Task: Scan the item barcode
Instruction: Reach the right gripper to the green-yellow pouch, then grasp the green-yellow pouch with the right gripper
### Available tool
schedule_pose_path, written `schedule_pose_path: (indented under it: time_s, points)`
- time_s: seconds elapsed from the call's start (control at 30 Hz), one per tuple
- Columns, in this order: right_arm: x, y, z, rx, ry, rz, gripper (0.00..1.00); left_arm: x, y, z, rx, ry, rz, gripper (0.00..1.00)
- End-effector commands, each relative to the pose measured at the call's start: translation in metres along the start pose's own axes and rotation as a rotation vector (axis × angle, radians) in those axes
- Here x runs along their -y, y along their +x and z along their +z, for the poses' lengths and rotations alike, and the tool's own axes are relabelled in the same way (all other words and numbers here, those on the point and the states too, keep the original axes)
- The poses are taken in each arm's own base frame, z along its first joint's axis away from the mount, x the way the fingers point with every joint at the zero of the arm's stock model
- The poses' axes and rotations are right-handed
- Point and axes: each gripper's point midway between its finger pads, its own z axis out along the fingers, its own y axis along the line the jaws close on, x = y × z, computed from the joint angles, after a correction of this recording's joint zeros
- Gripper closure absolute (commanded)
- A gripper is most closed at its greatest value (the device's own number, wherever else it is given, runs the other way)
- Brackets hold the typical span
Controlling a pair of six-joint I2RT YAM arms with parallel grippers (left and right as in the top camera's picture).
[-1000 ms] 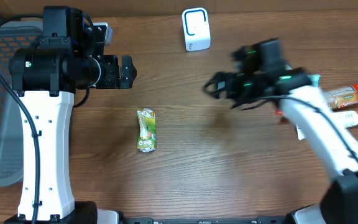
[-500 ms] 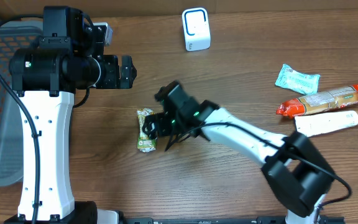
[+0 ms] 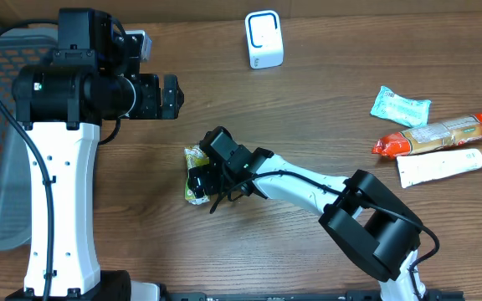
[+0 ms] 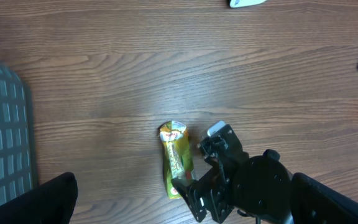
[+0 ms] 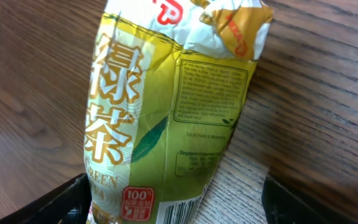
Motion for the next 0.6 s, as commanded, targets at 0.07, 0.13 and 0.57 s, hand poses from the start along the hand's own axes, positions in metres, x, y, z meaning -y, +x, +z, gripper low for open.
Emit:
schedule_pose_path:
  time_s: [0.07, 0.13, 0.57]
  points:
    - [0.036, 0.007, 0.007, -0.026, 0.134, 0.04, 0.19, -0.002, -0.001, -0.001, 0.006, -0.005, 0.02, 0.01]
    - [0.05, 0.009, 0.003, -0.053, 0.16, 0.071, 0.21, -0.002, -0.001, -0.001, 0.006, -0.005, 0.02, 0.0]
    - [0.118, 0.012, -0.039, -0.224, 0.14, 0.194, 0.21, -0.002, -0.001, -0.001, 0.006, -0.005, 0.02, 0.0]
